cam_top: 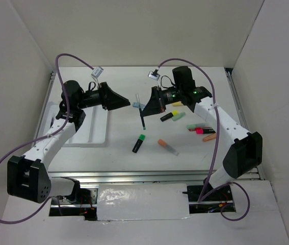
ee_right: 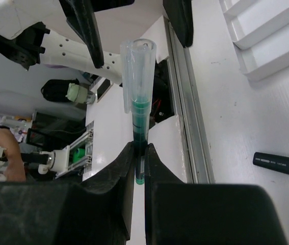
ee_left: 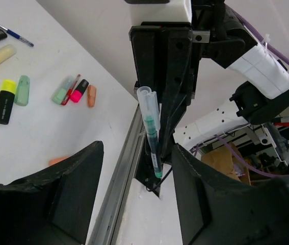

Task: Sort the stationery into containers
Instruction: Pass the stationery from the right arm to the left

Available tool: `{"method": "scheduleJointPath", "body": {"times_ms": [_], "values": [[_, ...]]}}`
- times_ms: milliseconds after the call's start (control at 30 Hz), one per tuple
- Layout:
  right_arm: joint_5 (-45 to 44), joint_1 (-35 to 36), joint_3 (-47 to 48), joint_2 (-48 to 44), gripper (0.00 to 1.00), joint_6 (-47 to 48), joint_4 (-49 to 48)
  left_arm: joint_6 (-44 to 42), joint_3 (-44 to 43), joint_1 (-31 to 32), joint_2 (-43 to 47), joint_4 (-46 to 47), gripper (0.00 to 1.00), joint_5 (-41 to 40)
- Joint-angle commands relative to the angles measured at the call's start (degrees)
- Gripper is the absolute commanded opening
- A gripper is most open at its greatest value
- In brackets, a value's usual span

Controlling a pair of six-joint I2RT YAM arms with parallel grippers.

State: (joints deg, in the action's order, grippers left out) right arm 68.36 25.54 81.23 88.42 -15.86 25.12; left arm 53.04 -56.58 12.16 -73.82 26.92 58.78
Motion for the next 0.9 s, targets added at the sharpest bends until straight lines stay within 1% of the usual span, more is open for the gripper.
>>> {"method": "scheduleJointPath", "body": {"times_ms": [0, 67, 100, 200, 300, 433, 567, 633, 733, 767, 800, 833, 867], "values": [[1.61, 1.09, 4.02, -0.62, 0.0, -1.28, -3.5, 3.48, -1.33, 1.02, -1.06, 6.76, 0.68, 1.6], [1.51, 1.35, 4.63, 0.08, 0.0, -1.28, -3.5, 3.21, -1.78, 1.72, -1.5, 6.83, 0.68, 1.34], [1.78, 1.53, 4.72, 0.34, 0.0, -1.28, -3.5, 3.74, -1.52, 1.72, -1.67, 8.75, 0.68, 1.59], [1.87, 1.79, 5.43, 1.13, 0.0, -1.46, -3.59, 4.8, -1.69, 1.81, -2.47, 9.38, 0.68, 1.51], [1.78, 2.23, 6.48, 2.37, 0.0, -1.63, -3.5, 6.02, -1.26, 2.25, -2.82, 12.01, 0.68, 1.6], [2.57, 2.76, 6.22, 3.6, 0.0, -4.08, -5.78, 7.43, -0.82, 3.13, -3.17, 15.0, 0.68, 1.68], [2.57, 3.37, 6.48, 4.56, 0.0, -4.53, -6.49, 8.31, -0.12, 3.3, -3.43, 16.41, 0.66, 1.6], [2.4, 3.9, 6.92, 4.92, 0.0, -4.45, -6.58, 8.05, -0.11, 3.48, -3.7, 16.15, 0.62, 1.6], [2.39, 4.43, 7.36, 5.27, 0.0, -4.27, -6.4, 6.91, -0.02, 3.57, -3.61, 14.57, 0.49, 1.16], [2.31, 4.52, 7.36, 5.44, 0.0, -4.36, -6.49, 6.47, -0.11, 3.48, -3.61, 13.44, 0.42, 1.16], [2.31, 4.61, 7.36, 5.27, 0.0, -4.36, -6.58, 5.6, -0.2, 3.48, -3.44, 12.55, 0.38, 1.16], [2.31, 4.52, 7.36, 5.36, 0.03, -4.36, -6.58, 5.07, -0.29, 3.48, -3.35, 11.5, 0.34, 1.16], [2.31, 4.43, 7.28, 5.1, 0.05, -4.18, -6.49, 4.45, -0.38, 3.39, -3.17, 9.32, 0.27, 1.16]]}}
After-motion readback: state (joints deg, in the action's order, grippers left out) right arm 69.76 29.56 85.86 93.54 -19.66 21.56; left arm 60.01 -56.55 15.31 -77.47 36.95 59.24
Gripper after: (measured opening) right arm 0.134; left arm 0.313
